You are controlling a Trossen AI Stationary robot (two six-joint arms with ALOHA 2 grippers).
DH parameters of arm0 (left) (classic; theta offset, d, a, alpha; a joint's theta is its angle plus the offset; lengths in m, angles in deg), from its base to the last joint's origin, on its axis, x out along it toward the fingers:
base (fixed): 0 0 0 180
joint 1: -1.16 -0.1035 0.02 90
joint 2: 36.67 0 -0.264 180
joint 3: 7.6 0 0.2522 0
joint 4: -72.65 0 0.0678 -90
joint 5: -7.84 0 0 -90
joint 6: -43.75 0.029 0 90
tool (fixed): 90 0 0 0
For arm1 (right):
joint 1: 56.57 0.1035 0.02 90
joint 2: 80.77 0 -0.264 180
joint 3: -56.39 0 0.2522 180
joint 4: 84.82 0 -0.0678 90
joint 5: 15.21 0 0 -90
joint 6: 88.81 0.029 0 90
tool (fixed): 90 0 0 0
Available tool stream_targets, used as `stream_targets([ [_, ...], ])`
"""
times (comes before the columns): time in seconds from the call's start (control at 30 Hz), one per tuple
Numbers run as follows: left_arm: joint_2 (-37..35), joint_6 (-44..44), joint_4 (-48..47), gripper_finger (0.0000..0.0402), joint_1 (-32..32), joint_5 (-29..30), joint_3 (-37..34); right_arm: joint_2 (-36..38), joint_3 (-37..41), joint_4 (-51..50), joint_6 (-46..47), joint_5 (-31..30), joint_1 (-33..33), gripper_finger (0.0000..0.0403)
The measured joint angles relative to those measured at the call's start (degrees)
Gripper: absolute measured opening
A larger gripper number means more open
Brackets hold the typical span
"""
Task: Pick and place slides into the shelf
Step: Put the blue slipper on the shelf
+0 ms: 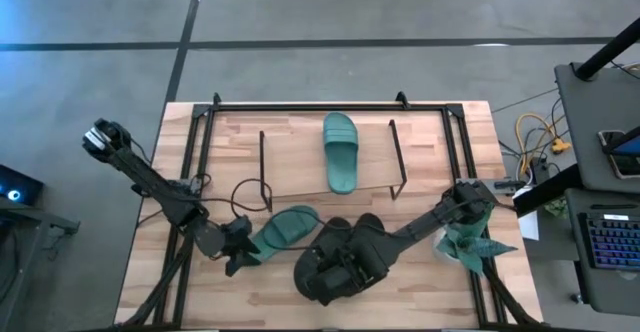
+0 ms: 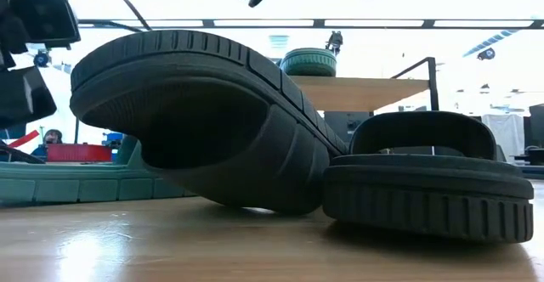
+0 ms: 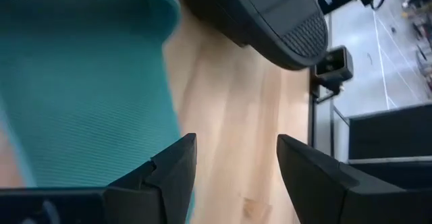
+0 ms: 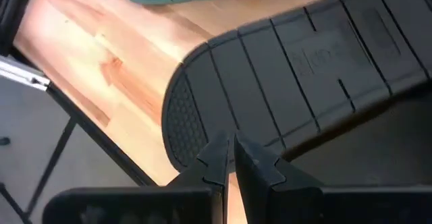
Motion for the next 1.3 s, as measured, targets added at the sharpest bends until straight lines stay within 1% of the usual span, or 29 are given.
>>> stream_targets([
  [0.17,-1.89,0.04,0.09,0.0191,-0.04,0.38,-2.93,0.02,-0.03,-3.50,7.06,0.42,0.12,0.0017],
  [0.27,-2.06,-0.09,0.03,0.0191,-0.04,0.10,-5.38,0.22,-0.04,-4.28,8.43,-0.13,0.13,0.0017],
  [0.4,-2.06,-3.67,0.22,0.0191,-0.02,-0.33,-7.56,0.31,-0.03,-4.37,7.91,-1.32,-0.17,0.0017],
  [0.5,-2.06,-4.23,0.59,0.0191,-0.02,-0.05,-7.59,0.31,-0.02,-4.73,5.16,-1.56,-0.75,0.0017],
  [0.67,-1.06,-4.97,0.94,0.0191,-0.02,3.32,-6.52,0.61,-0.17,-8.53,2.34,-1.78,-1.05,0.0018],
  [0.8,2.96,-6.50,2.19,0.0191,-0.02,4.01,-6.20,1.51,-0.20,-12.85,2.32,-3.29,-0.93,0.0018],
  [0.97,10.87,-9.51,11.34,0.0191,0.08,4.90,-6.01,2.78,-0.22,-17.63,0.65,-4.56,-0.99,0.0018],
  [1.07,14.64,-10.05,17.92,0.0191,0.61,3.00,-4.36,3.98,-0.22,-19.29,0.21,-5.63,-1.02,0.0018],
  [1.13,16.07,-10.10,20.16,0.0191,1.15,1.75,-3.48,4.76,-0.20,-19.77,-0.55,-6.62,-1.03,0.0018],
  [1.2,17.59,-10.20,21.13,0.0191,2.06,-0.07,-1.72,5.51,-0.14,-20.79,-1.96,-6.73,-1.12,0.0018],
  [1.3,20.19,-10.49,20.94,0.0191,3.30,-0.49,0.18,6.48,-0.09,-22.17,-4.08,-6.86,-1.12,0.0018],
])
